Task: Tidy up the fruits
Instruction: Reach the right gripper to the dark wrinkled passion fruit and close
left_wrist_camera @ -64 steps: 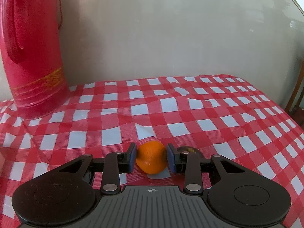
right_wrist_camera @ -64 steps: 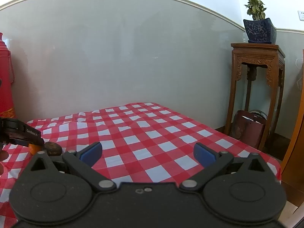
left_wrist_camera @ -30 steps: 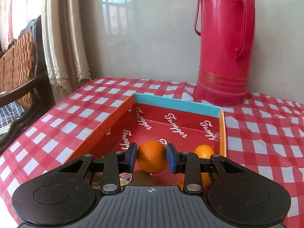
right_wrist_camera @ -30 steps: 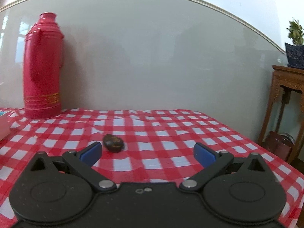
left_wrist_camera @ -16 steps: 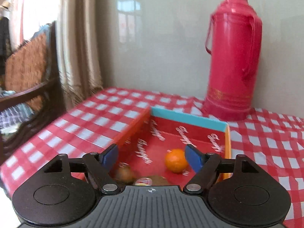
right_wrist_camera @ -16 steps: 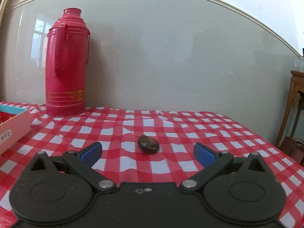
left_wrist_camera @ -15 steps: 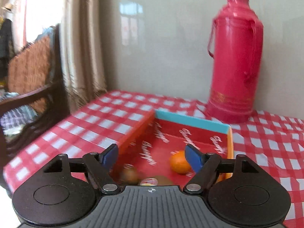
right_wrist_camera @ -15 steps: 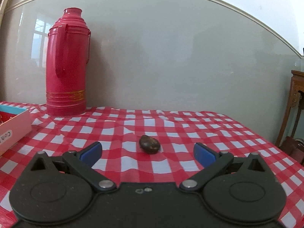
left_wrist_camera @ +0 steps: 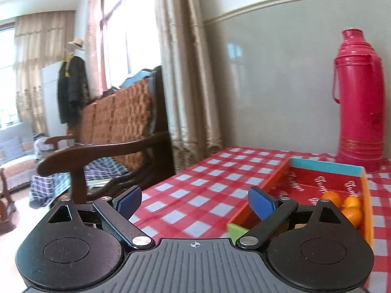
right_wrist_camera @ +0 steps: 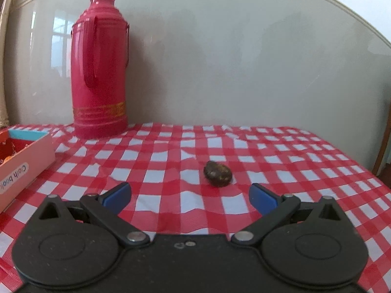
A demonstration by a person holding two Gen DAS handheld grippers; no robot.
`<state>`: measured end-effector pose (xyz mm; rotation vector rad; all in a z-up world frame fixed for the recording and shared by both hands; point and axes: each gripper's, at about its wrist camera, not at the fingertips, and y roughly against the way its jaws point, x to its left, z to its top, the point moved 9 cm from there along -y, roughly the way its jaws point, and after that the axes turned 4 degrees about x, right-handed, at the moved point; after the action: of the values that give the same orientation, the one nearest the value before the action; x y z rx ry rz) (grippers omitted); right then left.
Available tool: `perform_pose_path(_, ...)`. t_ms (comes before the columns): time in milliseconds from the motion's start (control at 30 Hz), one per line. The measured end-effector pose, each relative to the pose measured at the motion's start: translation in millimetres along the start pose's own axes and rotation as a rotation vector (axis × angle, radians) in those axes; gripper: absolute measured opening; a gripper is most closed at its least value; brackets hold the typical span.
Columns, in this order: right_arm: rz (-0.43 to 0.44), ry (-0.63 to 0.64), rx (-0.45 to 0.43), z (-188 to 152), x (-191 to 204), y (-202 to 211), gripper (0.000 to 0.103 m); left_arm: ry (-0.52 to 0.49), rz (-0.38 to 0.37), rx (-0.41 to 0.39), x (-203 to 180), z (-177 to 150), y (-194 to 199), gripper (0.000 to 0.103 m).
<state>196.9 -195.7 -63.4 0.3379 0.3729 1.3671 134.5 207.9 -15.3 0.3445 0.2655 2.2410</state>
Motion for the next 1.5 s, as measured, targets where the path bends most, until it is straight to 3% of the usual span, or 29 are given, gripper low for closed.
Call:
perform_pose_path(300,-0.013,0.046,0.062,8.0,4.9,-25.9,0.097,0.047,0.085,-0.029,30.4,-7.7,-1.2,0.103)
perform_pose_path(500,-0.042,0.055,0.125,13.5,-2.6,-52.9,0.097,0.154,0.139,0.042,60.2,-17.4,-16.2,0.103)
perform_pose_path(733,-0.066,-0.008,0.178,25.6,-26.5,-85.4,0.095,0.167,0.15,0.068,70.4,-25.6,-25.3,0.103)
perform_pose_path(900,-0.068,-0.042,0.224,25.2,-39.1,-103.3,0.08,0.153,0.145,0.068,66.2,-25.5,-25.0,0.103)
perform_pose_path(1267,-0.054,-0.028,0.259,19.2,-34.4,-117.5,0.067,0.13,0.145,0.067,63.5,-23.4,-23.2,0.103)
perform_pose_path(1500,-0.042,-0.041,0.249,21.5,-36.3,-116.1,0.043,0.128,0.145,0.068,63.9,-24.6,-22.4,0.103)
